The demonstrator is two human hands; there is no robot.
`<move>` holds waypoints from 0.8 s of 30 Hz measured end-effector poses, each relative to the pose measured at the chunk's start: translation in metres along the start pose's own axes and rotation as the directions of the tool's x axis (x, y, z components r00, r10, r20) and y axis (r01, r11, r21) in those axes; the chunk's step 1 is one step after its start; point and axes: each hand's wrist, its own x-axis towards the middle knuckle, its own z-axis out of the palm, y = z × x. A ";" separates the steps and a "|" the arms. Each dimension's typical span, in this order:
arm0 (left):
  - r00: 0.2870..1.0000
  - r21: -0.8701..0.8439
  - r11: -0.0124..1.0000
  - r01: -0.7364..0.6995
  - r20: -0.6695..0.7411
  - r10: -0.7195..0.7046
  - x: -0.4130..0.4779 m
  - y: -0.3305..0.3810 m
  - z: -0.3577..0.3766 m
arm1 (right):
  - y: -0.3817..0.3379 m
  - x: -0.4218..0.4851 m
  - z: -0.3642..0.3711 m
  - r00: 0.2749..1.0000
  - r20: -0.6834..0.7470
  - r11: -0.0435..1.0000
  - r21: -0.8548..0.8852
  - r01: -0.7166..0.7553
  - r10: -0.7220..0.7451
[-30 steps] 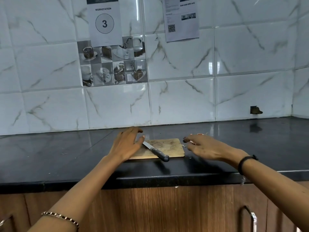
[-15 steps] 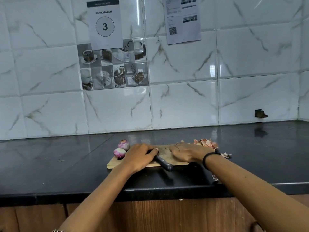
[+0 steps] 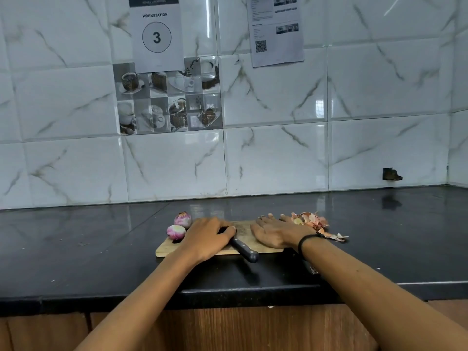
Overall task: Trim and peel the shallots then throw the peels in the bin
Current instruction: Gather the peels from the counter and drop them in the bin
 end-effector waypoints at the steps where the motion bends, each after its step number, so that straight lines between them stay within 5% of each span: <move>1: 1.000 0.006 1.000 0.001 0.001 -0.001 0.000 0.001 0.000 | 0.003 -0.004 -0.003 1.000 -0.020 1.000 -0.015 -0.021 0.021; 7: 1.000 0.057 0.998 -0.004 0.008 0.004 0.010 0.010 -0.003 | 0.034 -0.031 -0.029 0.980 -0.196 0.985 0.159 0.059 -0.027; 12: 0.996 -0.110 0.994 -0.009 0.084 0.019 0.034 0.041 0.006 | 0.078 -0.029 -0.036 0.983 -0.158 0.931 0.364 -0.030 0.093; 18: 0.976 -0.264 0.965 -0.004 0.210 0.061 0.067 0.106 0.021 | 0.112 -0.019 -0.014 0.951 -0.220 0.970 0.151 -0.189 0.220; 24: 0.909 -0.291 0.950 0.113 0.415 0.020 0.088 0.147 0.045 | 0.119 -0.002 0.008 0.933 -0.139 0.910 0.307 -0.279 0.333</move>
